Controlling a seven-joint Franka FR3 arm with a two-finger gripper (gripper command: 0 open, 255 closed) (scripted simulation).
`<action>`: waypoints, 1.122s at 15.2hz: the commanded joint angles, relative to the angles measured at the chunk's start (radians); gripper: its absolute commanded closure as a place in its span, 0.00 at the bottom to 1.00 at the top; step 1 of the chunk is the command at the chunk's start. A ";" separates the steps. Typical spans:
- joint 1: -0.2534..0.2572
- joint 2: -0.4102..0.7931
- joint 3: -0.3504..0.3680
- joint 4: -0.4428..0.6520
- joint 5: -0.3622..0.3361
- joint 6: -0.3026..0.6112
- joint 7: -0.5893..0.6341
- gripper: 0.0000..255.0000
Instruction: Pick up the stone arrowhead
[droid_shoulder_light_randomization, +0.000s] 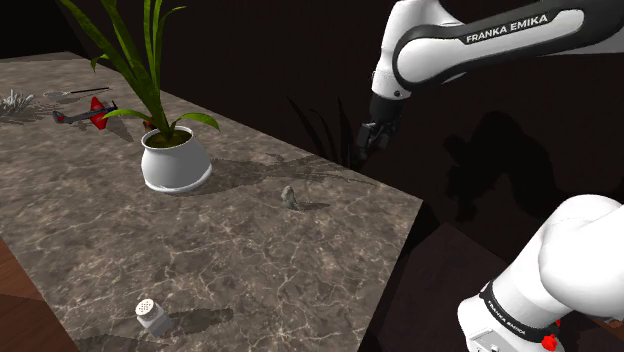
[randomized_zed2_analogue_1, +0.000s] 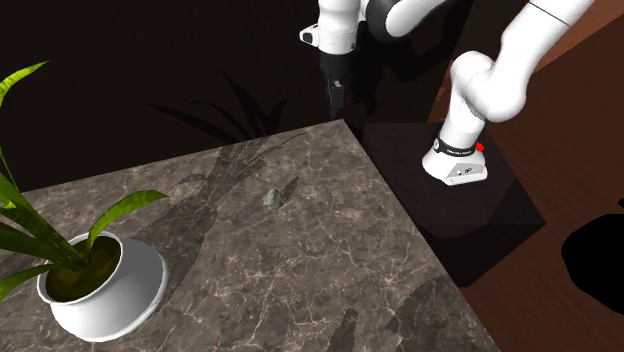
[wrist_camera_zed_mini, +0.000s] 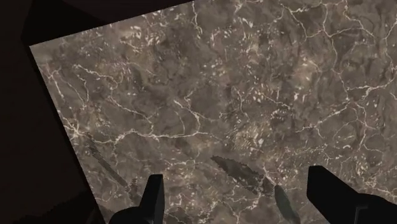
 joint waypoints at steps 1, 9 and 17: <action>0.015 0.069 0.010 0.015 0.006 0.065 -0.013 0.00; 0.063 0.340 0.047 0.120 0.010 0.265 -0.067 0.00; 0.106 0.615 0.087 0.293 -0.018 0.401 -0.103 0.00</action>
